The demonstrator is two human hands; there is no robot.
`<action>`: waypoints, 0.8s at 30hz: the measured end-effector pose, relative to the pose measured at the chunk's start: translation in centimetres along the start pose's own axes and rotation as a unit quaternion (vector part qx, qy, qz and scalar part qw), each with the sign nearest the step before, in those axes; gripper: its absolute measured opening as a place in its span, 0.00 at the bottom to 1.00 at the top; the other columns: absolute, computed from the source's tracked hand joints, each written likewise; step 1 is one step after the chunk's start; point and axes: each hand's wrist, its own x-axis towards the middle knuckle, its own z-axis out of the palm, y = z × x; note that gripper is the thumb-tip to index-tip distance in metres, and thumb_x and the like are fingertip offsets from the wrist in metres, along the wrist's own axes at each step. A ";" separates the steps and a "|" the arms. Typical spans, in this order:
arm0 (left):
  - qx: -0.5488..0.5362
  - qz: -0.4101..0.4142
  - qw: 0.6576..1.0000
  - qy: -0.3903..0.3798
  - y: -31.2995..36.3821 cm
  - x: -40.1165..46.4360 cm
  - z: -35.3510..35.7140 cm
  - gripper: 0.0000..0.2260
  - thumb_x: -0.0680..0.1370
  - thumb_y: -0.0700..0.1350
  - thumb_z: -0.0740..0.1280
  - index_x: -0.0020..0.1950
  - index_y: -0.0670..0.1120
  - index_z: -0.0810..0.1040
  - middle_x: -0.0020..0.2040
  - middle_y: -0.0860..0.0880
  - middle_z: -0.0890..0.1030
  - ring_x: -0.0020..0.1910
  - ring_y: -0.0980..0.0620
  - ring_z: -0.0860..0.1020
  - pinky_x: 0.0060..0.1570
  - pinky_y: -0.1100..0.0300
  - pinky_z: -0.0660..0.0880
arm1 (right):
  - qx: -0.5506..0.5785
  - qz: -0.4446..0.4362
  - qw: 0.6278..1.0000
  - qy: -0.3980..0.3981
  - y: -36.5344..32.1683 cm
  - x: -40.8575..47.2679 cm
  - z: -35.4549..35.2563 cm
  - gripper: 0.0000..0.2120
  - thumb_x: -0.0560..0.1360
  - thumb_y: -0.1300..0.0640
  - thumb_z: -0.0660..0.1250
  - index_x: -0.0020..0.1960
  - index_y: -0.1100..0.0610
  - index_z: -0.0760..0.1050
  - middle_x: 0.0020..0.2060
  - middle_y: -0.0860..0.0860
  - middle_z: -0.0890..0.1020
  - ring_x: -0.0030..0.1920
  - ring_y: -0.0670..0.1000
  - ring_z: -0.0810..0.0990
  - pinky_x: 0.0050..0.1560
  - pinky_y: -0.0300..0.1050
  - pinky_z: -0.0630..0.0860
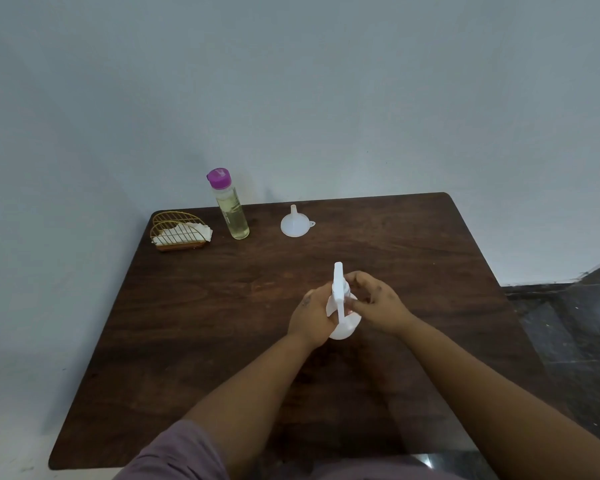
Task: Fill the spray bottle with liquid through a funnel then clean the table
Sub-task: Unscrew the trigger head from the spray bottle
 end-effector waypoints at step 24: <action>0.008 -0.013 1.000 -0.003 0.2 -0.4 -0.4 0.18 0.78 0.49 0.65 0.67 0.48 0.74 0.62 0.48 0.79 0.63 0.47 0.75 0.62 0.47 0.74 | -0.029 -0.044 0.990 0.128 -1.1 0.4 1.6 0.17 0.65 0.54 0.79 0.52 0.56 0.82 0.41 0.47 0.79 0.41 0.46 0.79 0.42 0.40 0.78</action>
